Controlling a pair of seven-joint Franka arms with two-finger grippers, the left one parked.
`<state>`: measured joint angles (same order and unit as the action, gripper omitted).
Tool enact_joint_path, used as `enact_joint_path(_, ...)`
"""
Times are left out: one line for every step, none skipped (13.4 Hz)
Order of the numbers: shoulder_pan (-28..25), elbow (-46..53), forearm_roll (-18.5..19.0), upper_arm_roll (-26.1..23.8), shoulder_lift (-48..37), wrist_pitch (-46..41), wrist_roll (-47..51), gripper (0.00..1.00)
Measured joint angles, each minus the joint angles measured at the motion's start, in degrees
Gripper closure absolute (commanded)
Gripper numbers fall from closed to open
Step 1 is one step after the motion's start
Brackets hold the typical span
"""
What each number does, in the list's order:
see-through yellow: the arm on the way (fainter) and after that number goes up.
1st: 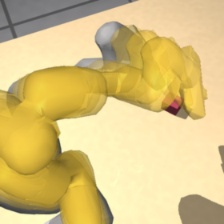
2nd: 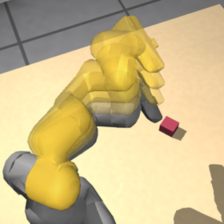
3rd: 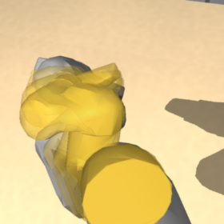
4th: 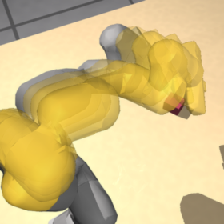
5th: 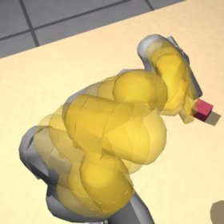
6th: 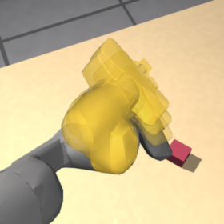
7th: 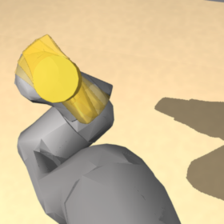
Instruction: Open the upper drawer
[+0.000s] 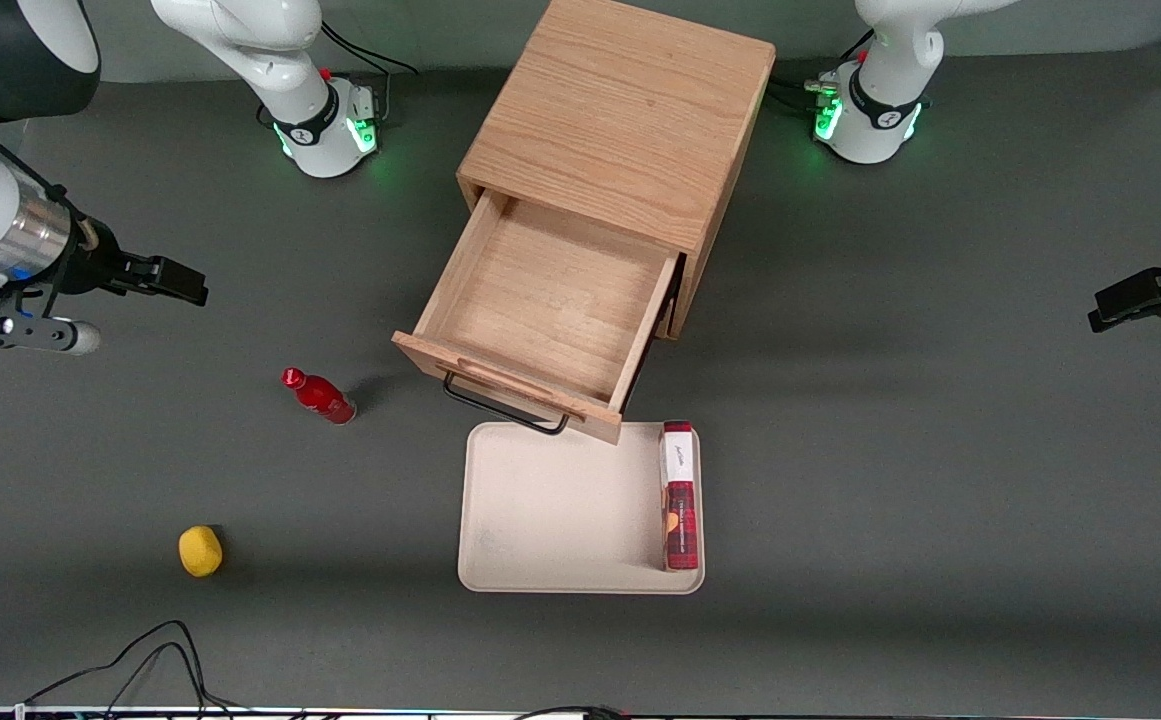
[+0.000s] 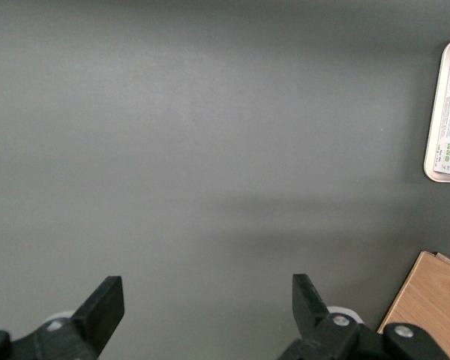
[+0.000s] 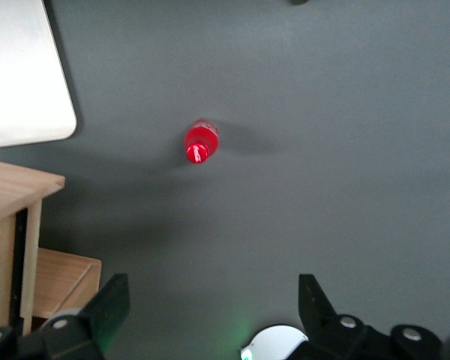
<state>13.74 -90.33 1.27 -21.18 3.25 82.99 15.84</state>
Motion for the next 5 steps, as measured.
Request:
enact_joint_path(-1.10, -0.70, -0.14, 1.42, -0.67, -0.16, -0.76, 0.00)
enact_joint_path(-3.62, -0.98, -0.59, 4.41, -1.34, -0.16, -1.14, 0.00)
enact_joint_path(-7.18, -1.12, -1.41, 8.84, -2.08, -0.16, -1.78, 0.00)
enact_joint_path(-10.18, -1.14, -2.02, 12.82, -2.85, -0.27, -3.21, 0.00)
enact_joint_path(-11.65, -1.16, -2.37, 15.14, -3.52, -0.47, -4.44, 0.00)
